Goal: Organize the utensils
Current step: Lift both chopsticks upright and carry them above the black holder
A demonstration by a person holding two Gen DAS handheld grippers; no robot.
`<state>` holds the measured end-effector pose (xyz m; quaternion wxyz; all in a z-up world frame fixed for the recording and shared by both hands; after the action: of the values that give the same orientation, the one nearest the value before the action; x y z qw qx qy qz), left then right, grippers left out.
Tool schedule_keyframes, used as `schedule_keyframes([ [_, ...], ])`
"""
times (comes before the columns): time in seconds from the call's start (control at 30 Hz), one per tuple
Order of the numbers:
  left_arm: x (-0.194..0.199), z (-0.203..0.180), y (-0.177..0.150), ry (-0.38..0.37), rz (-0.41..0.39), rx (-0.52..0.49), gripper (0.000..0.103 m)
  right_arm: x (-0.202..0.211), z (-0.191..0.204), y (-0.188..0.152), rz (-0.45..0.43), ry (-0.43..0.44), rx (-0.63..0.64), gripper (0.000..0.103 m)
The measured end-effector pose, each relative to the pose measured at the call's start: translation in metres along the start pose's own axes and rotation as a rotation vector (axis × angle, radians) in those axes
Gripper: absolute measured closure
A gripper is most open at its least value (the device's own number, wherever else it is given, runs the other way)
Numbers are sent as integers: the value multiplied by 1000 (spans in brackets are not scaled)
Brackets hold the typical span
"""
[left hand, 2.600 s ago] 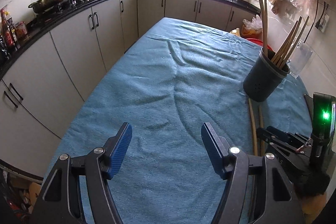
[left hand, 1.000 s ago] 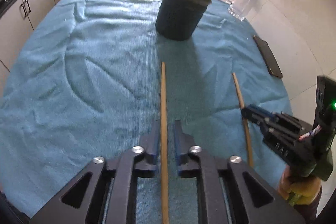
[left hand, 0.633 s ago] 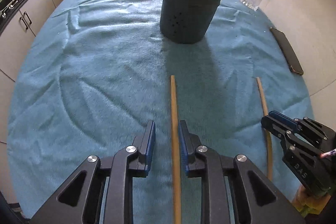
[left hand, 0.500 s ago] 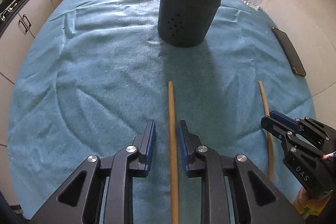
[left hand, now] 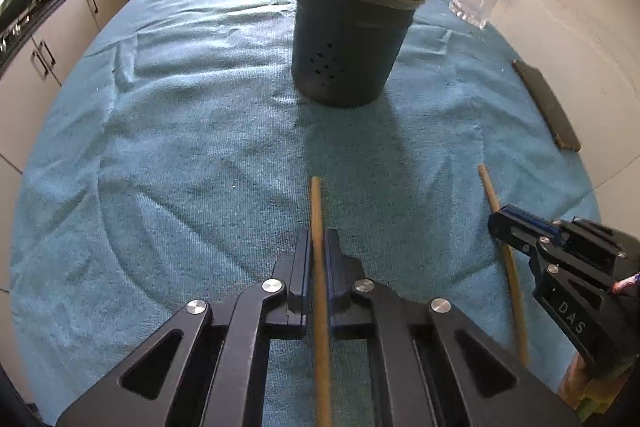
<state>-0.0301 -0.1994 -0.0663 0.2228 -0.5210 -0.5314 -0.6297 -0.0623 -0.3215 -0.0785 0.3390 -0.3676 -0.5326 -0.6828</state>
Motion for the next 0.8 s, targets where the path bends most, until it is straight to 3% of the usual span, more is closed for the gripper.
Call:
schedule_keyframes([
  [0.3,56,15,10,-60,-123,87,97,29,11,15,-114,65,-4,96],
  [0.8,141,4,5,-40,-334,61,97,114,41,27,-342,116,44,96],
])
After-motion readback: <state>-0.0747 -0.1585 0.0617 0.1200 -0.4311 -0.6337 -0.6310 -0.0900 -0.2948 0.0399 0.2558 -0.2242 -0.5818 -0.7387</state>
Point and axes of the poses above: each gripper's, at about its wrist camera, not at the fingertips, and x roughly against the way its jaws point, z to its left, y to its top, the point moved 9 cm from there along -x, roughly the way its jaws point
